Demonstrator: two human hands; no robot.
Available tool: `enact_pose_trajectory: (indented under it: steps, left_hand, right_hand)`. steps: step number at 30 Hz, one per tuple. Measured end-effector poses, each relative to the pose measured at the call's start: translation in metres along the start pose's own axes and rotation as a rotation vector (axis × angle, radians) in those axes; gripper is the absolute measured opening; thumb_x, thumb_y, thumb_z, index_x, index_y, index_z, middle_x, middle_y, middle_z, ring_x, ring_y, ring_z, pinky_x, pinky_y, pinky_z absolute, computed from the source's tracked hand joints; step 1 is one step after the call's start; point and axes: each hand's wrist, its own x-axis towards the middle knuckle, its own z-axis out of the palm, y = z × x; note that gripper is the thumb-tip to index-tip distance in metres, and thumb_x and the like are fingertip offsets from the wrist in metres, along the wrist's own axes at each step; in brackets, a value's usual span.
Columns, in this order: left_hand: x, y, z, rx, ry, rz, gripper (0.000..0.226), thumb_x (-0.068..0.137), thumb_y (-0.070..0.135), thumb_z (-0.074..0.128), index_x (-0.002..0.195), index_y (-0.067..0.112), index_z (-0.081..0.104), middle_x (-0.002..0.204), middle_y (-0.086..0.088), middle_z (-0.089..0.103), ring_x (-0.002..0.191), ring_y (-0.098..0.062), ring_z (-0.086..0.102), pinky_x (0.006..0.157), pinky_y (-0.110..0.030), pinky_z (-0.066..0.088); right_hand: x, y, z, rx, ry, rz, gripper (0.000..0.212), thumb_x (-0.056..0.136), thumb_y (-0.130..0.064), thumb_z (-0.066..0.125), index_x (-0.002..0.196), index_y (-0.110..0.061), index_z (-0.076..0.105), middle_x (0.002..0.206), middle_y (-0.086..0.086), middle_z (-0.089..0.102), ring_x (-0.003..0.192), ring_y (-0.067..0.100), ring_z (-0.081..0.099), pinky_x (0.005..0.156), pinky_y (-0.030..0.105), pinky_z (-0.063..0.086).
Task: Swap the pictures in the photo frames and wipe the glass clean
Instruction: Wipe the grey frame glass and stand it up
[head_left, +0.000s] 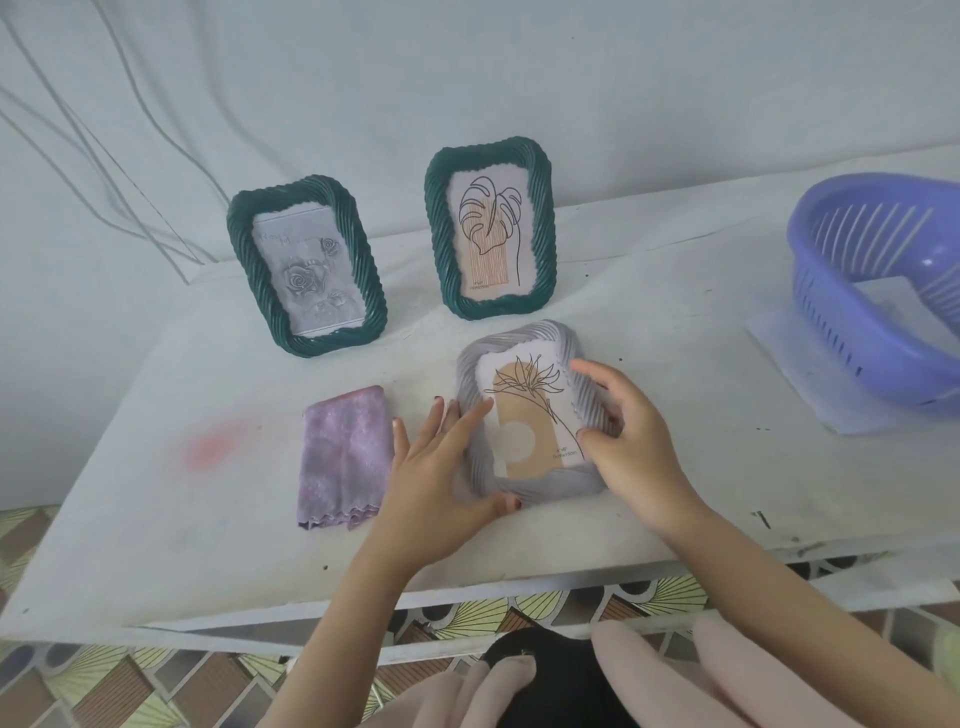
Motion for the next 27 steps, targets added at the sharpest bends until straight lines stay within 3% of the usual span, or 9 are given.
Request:
enact_pose_trajectory:
  steps: [3,5,7,9,11,14,19,22,27]
  left_hand:
    - [0.0,-0.001,0.001,-0.058,0.002,0.001,0.091,0.059,0.061,0.06,0.139,0.048,0.019,0.154,0.004,0.018,0.137,0.003,-0.008,0.11,-0.026,-0.017]
    - [0.0,0.003,0.0,-0.236,0.002,-0.005,0.084,0.065,0.042,0.071,0.137,0.048,0.027,0.152,0.008,0.019,0.138,0.006,-0.004,0.112,-0.019,-0.002]
    - [0.001,0.006,-0.003,-0.527,0.013,0.001,0.076,0.07,0.013,0.075,0.13,0.043,0.041,0.145,0.01,0.035,0.138,0.005,0.017,0.106,-0.009,0.018]
    - [0.005,0.005,-0.005,-0.747,0.019,0.016,0.066,0.07,-0.005,0.069,0.125,0.029,0.051,0.127,0.001,0.057,0.12,-0.01,0.051,0.096,-0.018,0.041]
    - [0.009,0.005,-0.008,-0.925,0.031,-0.011,0.058,0.068,-0.009,0.063,0.12,0.018,0.055,0.112,-0.004,0.066,0.097,-0.017,0.062,0.082,-0.024,0.05]
    - [0.014,0.007,-0.011,-1.024,0.038,-0.055,0.053,0.066,-0.01,0.06,0.112,0.015,0.058,0.101,0.003,0.069,0.085,-0.013,0.062,0.073,-0.022,0.052]
    - [0.018,0.01,-0.012,-1.093,-0.009,-0.026,0.052,0.066,-0.013,0.058,0.103,0.022,0.064,0.097,0.005,0.068,0.079,-0.012,0.06,0.069,-0.022,0.052]
    - [0.02,0.013,-0.015,-1.102,-0.049,-0.004,0.055,0.067,-0.014,0.057,0.1,0.029,0.066,0.094,0.004,0.067,0.077,-0.011,0.06,0.068,-0.022,0.051]
    - [0.024,0.019,-0.015,-1.147,-0.048,0.017,0.057,0.067,-0.015,0.055,0.104,0.027,0.064,0.094,0.001,0.067,0.075,-0.012,0.058,0.068,-0.023,0.051]
  right_hand:
    - [0.004,-0.002,-0.004,0.247,-0.007,0.146,0.073,0.071,0.021,0.043,0.113,-0.038,0.056,0.112,0.002,0.065,0.098,0.016,0.061,0.082,0.032,0.049]
    - [0.006,-0.004,-0.009,0.405,-0.024,0.219,0.072,0.07,0.023,0.042,0.108,-0.035,0.059,0.095,0.011,0.068,0.084,0.025,0.057,0.074,0.037,0.045]
    - [0.006,-0.005,-0.013,0.521,-0.046,0.255,0.075,0.068,0.025,0.041,0.108,-0.036,0.059,0.088,0.014,0.065,0.081,0.027,0.052,0.072,0.038,0.041]
    - [0.006,-0.004,-0.018,0.54,-0.066,0.251,0.08,0.068,0.026,0.04,0.112,-0.039,0.056,0.083,0.013,0.062,0.077,0.025,0.048,0.07,0.036,0.04]
    - [0.006,-0.004,-0.022,0.507,-0.083,0.225,0.084,0.069,0.026,0.038,0.115,-0.043,0.052,0.076,0.007,0.062,0.072,0.021,0.047,0.068,0.032,0.039]
    - [0.006,-0.006,-0.03,0.482,-0.132,0.19,0.086,0.072,0.025,0.035,0.123,-0.044,0.045,0.071,0.001,0.065,0.07,0.018,0.051,0.069,0.031,0.039]
    - [0.012,-0.014,-0.044,0.442,-0.217,0.107,0.073,0.07,0.001,0.046,0.119,-0.054,0.043,0.087,0.017,0.058,0.083,0.026,0.052,0.075,0.033,0.043]
    - [0.019,-0.02,-0.053,0.376,-0.231,0.061,0.066,0.072,-0.012,0.048,0.12,-0.056,0.039,0.104,0.001,0.065,0.089,0.018,0.063,0.074,0.031,0.048]
    - [0.022,-0.03,-0.067,0.281,-0.258,0.001,0.056,0.08,-0.03,0.048,0.128,-0.052,0.031,0.099,-0.007,0.065,0.075,0.005,0.066,0.064,0.022,0.051]
